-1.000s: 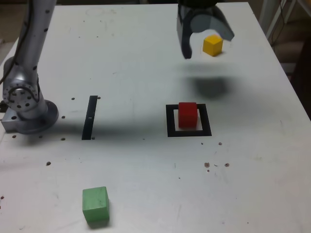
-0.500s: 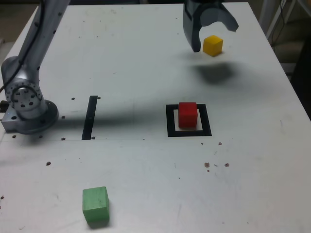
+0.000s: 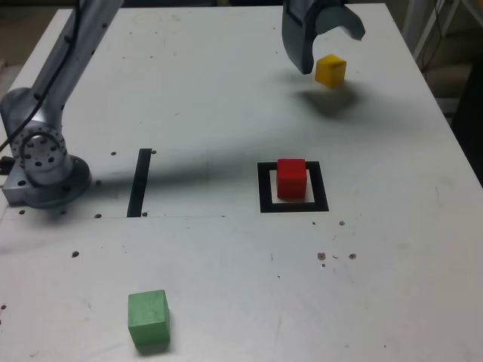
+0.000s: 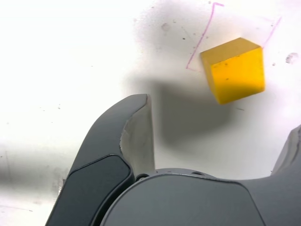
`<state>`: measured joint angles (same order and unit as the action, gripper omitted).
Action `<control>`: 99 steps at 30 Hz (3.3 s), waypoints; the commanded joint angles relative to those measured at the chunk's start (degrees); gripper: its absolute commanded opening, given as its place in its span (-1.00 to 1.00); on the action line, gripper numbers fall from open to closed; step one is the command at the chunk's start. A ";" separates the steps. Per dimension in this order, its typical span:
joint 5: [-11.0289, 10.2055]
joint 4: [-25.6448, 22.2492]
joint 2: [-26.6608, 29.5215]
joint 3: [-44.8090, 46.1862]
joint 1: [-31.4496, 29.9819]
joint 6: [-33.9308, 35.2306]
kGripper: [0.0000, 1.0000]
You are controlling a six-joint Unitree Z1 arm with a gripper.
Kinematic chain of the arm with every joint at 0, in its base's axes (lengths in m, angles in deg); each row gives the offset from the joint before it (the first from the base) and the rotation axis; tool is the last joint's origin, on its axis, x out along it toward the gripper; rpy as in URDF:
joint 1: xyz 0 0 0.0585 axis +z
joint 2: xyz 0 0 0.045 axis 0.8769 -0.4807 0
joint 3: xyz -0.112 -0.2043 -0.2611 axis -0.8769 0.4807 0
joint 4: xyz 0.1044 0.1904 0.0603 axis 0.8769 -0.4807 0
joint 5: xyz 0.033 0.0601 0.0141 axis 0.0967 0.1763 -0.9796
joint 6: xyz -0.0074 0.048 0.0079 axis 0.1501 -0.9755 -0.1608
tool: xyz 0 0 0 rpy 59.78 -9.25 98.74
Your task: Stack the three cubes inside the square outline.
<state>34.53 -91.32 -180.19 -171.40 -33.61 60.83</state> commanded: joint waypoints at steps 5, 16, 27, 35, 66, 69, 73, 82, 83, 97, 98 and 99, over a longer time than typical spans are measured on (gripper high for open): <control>0.02 -0.60 -3.24 -3.38 1.00 1.14 0.99; 1.24 -0.48 -7.58 -7.65 1.52 2.24 0.98; 1.66 -0.10 -10.61 -10.85 1.54 4.04 0.96; 2.01 -0.13 -11.65 -11.39 1.53 5.19 0.84; -0.31 -2.80 -10.84 -10.11 1.23 7.18 -0.36; -0.27 -2.85 -10.18 -9.18 1.11 7.05 -0.38; -0.30 -2.85 -8.96 -7.69 0.90 6.66 -0.38; -0.35 -2.21 -4.59 -2.37 -0.07 5.20 -0.38; -0.35 -2.16 -3.90 -1.54 -0.24 4.96 -0.38; 0.69 -0.69 10.12 15.42 -5.68 2.75 -0.37; 0.85 -0.52 11.15 16.61 -6.27 2.73 -0.37; 1.01 -0.33 12.18 17.78 -6.88 2.73 -0.37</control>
<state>35.38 -91.82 -169.19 -154.15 -40.03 63.65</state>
